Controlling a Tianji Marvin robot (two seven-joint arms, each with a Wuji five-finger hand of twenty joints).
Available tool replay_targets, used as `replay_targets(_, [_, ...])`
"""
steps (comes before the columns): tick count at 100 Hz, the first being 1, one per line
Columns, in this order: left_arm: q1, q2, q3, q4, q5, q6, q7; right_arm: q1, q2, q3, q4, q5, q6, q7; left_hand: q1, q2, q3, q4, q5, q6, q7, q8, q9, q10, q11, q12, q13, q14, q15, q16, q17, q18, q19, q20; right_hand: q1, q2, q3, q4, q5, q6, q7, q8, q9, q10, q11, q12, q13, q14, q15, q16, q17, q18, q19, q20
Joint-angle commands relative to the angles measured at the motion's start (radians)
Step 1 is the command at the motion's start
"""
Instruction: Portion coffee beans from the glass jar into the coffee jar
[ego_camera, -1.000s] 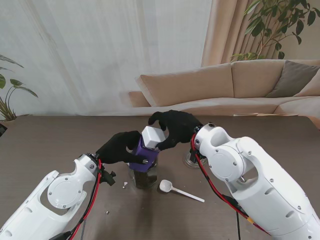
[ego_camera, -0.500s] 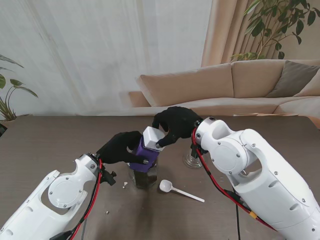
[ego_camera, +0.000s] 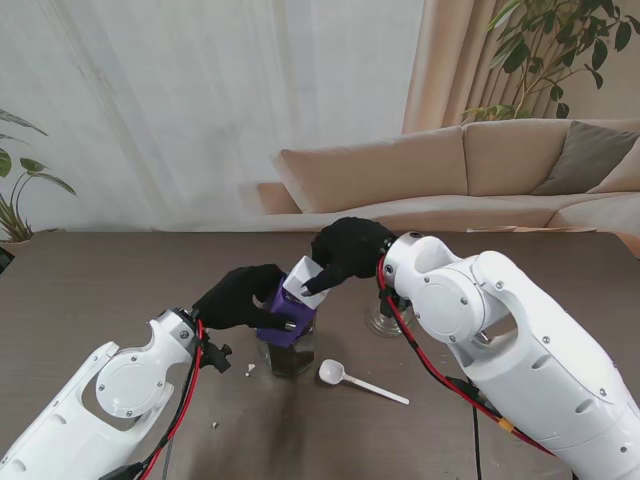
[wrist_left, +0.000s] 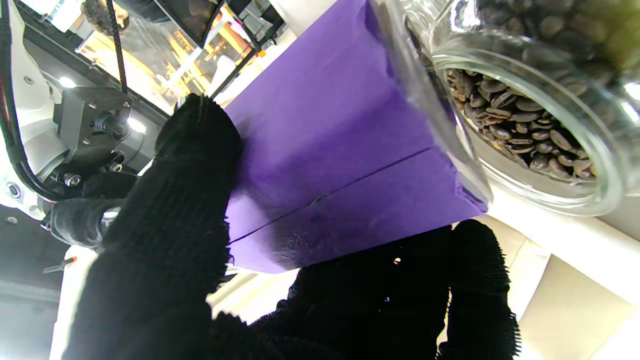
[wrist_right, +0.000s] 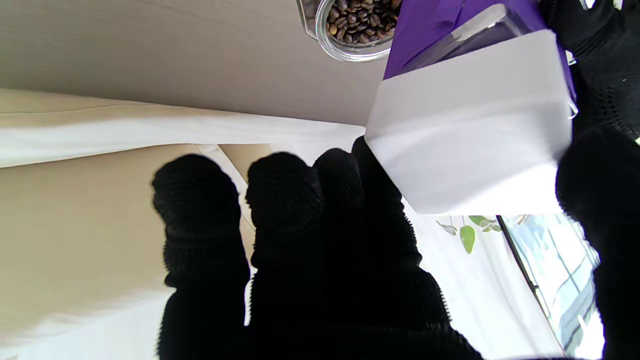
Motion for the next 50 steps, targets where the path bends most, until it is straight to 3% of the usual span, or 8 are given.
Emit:
replay_targets(1, [-0.002,-0.006,-0.005,-0.013,-0.002,-0.007,-0.014,0.0,-0.001,-0.012,-0.002,0.006,0.008,0.024,0.183,0.141,0.367,0.062,0.092,-0.043,0.375,0.07,0.078,-0.074,0.07,0.033,0.023,0.031,-0.005,0.018,-0.032,-0.065,0.044,0.032,0.031,0.13,0.013,0.077,0.111,-0.106,0.106,0.027,0.02,-0.031,-0.012,0.023,0.035,0.005,0.019,0.006,-0.364,0.025,0.042,0.007])
replay_targets(35, [0.002,-0.004,-0.008,-0.012,0.016,-0.016,-0.013,-0.005,0.002,-0.009,-0.009,-0.022,0.006,0.035,0.183,0.141,0.366,0.062,0.092,-0.043,0.375,0.07,0.078,-0.075,0.07,0.033,0.023,0.03,-0.006,0.017,-0.032,-0.065,0.044,0.032,-0.053,0.31,-0.041,0.091,0.09,-0.084,0.058,0.021,-0.009,-0.016,-0.028,0.02,0.023,0.009,0.018,0.006,-0.372,0.018,0.048,0.01])
replay_targets(50, [0.001,-0.004,-0.007,-0.012,0.014,-0.018,-0.013,-0.005,0.007,-0.004,-0.013,-0.022,-0.015,0.057,0.183,0.141,0.368,0.062,0.092,-0.043,0.375,0.069,0.078,-0.076,0.069,0.034,0.024,0.029,-0.006,0.017,-0.032,-0.065,0.044,0.032,0.009,0.235,-0.182,0.091,0.01,-0.069,-0.002,0.003,-0.084,-0.018,-0.052,0.01,-0.015,0.005,0.005,0.005,-0.392,0.014,0.036,0.006])
